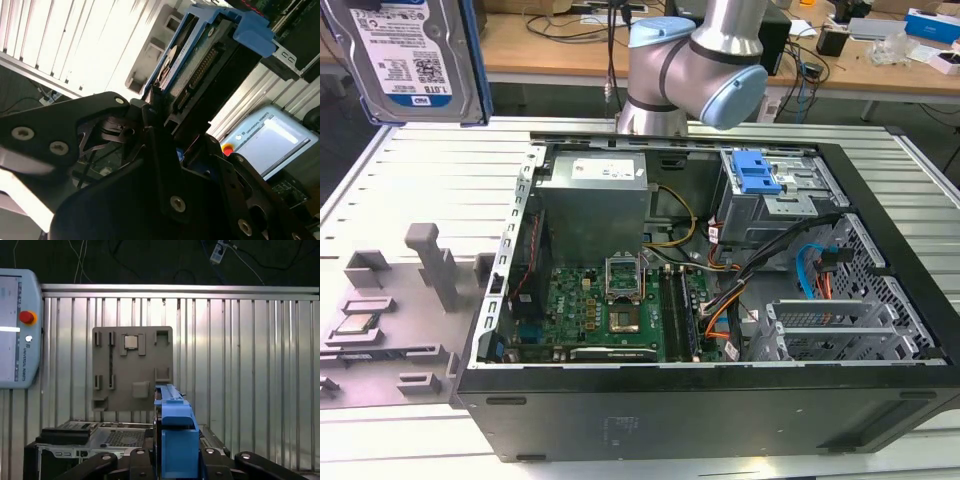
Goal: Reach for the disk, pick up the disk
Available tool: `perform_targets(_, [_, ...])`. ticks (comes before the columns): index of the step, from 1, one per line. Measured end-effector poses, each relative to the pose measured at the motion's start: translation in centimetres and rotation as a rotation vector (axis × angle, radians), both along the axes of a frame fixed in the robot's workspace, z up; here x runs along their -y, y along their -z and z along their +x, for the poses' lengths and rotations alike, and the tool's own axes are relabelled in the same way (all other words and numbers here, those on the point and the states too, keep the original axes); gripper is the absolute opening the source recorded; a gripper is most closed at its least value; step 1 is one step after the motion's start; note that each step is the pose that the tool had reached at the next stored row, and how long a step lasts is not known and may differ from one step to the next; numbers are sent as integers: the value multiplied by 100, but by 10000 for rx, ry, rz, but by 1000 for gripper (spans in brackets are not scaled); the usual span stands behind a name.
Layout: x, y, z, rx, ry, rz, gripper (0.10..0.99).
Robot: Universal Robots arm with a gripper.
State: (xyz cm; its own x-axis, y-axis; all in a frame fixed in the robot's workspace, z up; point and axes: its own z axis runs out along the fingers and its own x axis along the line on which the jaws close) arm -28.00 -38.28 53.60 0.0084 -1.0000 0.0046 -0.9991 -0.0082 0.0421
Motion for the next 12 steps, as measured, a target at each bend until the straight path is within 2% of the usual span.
perform_targets(2, [0,41,117,0,-1,-1,365])
perform_targets(5, [0,85,221,-1,0,-5,365])
perform_targets(12, [0,194,393,-3,0,-5,365])
